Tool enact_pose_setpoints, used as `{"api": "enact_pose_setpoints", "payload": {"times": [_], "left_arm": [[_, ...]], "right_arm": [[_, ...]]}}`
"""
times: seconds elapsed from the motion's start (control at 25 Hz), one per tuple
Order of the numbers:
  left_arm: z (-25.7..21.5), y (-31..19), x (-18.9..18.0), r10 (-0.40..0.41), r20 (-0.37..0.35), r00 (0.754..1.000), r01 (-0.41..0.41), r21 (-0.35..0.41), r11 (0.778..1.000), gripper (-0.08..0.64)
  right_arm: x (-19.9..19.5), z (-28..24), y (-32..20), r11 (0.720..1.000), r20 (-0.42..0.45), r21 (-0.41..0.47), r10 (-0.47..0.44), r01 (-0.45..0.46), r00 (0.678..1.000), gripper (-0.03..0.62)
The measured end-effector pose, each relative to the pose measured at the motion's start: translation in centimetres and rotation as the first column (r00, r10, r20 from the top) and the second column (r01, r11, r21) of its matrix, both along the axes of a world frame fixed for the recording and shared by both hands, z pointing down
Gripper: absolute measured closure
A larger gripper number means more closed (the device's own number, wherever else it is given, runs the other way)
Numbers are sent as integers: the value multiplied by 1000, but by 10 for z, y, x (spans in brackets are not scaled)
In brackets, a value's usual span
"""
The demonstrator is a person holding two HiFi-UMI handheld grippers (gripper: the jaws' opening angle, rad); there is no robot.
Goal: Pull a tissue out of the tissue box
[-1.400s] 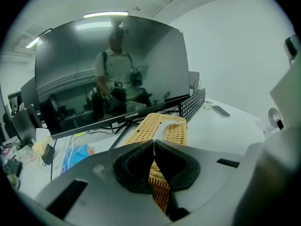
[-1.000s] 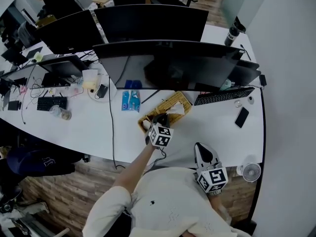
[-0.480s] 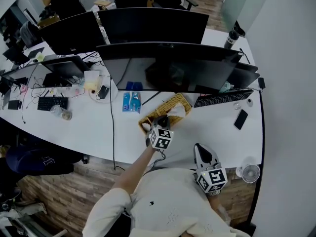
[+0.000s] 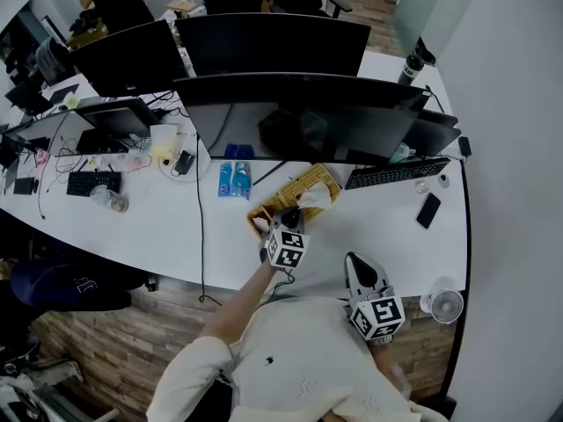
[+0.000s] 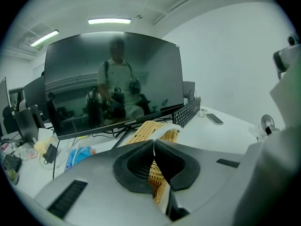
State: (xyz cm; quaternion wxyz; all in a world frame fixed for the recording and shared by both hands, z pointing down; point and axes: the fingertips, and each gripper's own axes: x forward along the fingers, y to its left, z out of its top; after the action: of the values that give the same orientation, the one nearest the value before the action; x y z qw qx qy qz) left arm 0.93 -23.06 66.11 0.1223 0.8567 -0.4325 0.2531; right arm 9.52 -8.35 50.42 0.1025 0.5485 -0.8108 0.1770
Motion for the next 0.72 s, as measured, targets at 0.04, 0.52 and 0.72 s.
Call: {"api": "enact_pose_setpoints", "payload": {"times": [0.04, 0.52, 0.72], "left_arm": [[-1, 1, 0, 1, -2, 1000, -1, 2, 1000, 546], [-21, 12, 0, 4, -53, 999, -2, 26, 1000, 546], [-33, 16, -3, -4, -76, 997, 7, 43, 999, 546]], "right_arm": [[0, 0, 0, 1000, -1, 0, -1, 1, 1000, 591], [-4, -2, 0, 1000, -13, 5, -15, 15, 1000, 591], [-4, -3, 1, 1000, -9, 9, -15, 15, 1000, 591]]}}
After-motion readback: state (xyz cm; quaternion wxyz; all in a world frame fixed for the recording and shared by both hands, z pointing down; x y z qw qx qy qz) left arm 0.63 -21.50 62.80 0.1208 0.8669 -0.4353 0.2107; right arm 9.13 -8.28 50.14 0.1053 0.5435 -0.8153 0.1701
